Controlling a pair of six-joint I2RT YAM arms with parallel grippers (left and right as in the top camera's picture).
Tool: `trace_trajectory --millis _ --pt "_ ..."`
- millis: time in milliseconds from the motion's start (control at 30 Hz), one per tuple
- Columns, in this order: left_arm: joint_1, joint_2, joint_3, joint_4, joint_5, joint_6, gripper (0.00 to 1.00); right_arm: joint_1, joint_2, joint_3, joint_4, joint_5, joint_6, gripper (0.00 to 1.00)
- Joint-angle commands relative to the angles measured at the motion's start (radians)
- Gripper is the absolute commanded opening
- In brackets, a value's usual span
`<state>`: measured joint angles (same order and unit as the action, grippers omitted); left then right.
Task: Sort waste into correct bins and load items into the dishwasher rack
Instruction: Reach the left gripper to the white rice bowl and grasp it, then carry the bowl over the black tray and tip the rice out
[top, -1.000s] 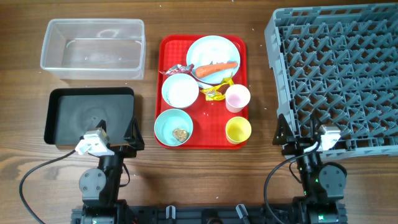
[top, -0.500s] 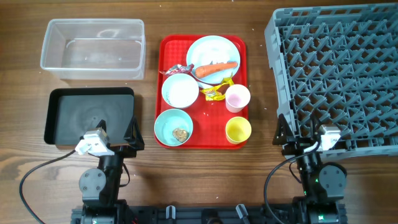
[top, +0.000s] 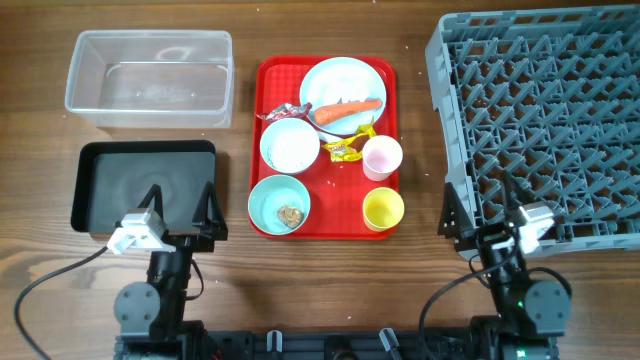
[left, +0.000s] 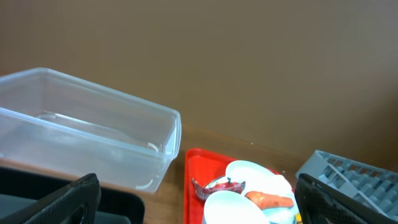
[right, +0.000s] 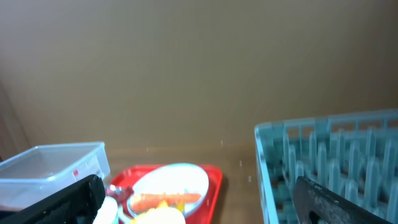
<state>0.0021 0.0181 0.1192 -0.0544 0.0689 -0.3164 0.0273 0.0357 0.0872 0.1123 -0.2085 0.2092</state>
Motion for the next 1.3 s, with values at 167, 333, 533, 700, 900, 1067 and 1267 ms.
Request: trace_trajectory --millis 167,333,533,700,900,1067,1267 --pt "0.006 0.406 0.5 -0.279 0.1 0.156 1.0 -0.005 0.436 0.479 -0.101 -0.195 -0.187 1.0" --pt "-0.018 0.921 0.864 -0.528 0.253 0.156 1.0 -0.005 0.796 0.92 -0.621 -0.197 -0.183 1.0" --pt "-0.183 1.37 1.021 -0.668 0.252 0.156 1.0 -0.005 1.04 1.077 -0.746 -0.349 -0.18 1.0" --pt "-0.308 1.599 1.02 -0.496 0.299 0.154 1.0 -0.005 1.149 1.077 -0.736 -0.369 -0.18 1.0" --pt "-0.55 1.616 1.072 -0.409 -0.119 0.155 0.95 -0.005 1.202 1.077 -0.734 -0.227 -0.235 1.0" --pt "-0.587 1.769 1.072 -0.385 -0.18 0.151 0.59 -0.005 1.206 1.077 -0.747 -0.195 -0.233 1.0" --pt "-0.585 1.876 1.072 -0.346 -0.18 0.149 0.4 -0.005 1.206 1.077 -0.759 -0.195 -0.233 0.99"
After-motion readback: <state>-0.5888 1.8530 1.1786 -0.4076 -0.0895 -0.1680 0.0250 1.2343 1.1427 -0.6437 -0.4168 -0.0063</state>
